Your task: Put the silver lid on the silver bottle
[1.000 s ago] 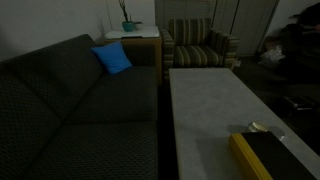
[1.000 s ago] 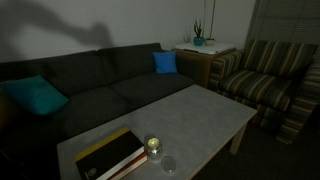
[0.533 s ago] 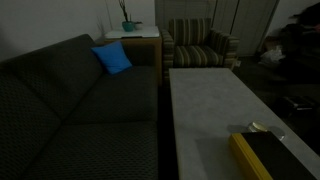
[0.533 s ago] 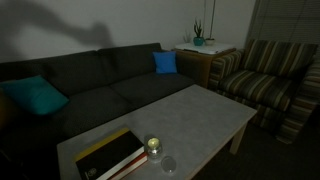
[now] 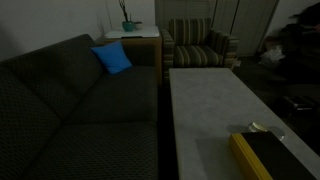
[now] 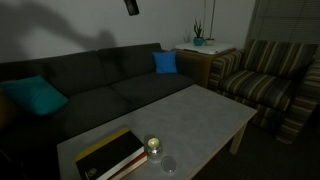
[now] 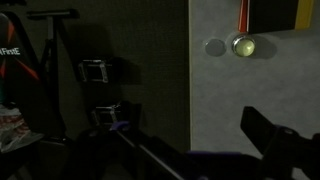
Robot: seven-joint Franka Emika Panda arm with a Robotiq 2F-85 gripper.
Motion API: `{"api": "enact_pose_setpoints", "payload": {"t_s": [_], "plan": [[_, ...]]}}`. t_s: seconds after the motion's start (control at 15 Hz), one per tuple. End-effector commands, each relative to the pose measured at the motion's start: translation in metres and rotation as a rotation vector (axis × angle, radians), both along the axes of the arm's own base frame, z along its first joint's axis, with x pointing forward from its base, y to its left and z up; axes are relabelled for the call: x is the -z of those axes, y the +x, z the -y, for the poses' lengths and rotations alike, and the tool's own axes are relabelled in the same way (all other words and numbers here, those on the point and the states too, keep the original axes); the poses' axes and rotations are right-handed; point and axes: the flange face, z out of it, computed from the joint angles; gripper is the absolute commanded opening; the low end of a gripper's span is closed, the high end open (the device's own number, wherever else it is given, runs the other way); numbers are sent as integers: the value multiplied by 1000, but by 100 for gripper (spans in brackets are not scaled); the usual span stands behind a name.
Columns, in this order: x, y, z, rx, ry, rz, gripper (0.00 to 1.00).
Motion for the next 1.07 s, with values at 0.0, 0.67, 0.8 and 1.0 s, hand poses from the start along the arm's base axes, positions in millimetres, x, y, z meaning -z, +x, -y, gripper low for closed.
{"api": "enact_pose_setpoints", "payload": {"t_s": [0.0,0.67,0.8,1.0], "plan": [[45,19,18,-9,35,15,100],[92,25,19,-3,103,-102,100],[91,26,19,-3,102,-102,100],[91,26,19,-2,102,-103,100]]}}
